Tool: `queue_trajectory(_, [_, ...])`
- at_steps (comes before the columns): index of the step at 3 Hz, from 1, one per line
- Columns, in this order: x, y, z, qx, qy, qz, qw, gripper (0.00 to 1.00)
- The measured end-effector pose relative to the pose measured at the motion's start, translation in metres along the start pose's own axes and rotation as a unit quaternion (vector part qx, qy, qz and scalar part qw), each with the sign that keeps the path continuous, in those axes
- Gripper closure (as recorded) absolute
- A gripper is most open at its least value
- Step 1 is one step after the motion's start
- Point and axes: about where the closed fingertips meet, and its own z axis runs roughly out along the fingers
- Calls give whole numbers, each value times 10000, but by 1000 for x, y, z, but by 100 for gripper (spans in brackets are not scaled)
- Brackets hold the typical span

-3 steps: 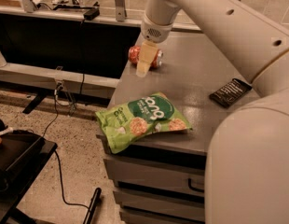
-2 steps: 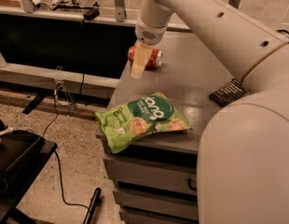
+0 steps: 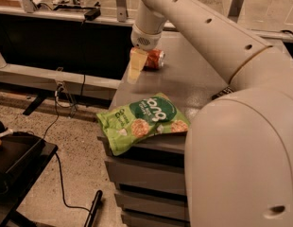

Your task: Place coke can upright

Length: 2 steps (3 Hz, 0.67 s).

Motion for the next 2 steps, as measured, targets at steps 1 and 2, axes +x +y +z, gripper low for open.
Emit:
queue_trajectory(1, [-3,2,11,-132,37,22,9999,0])
queue_trajectory(2, [0,6,16,-248,78,7,9997,18])
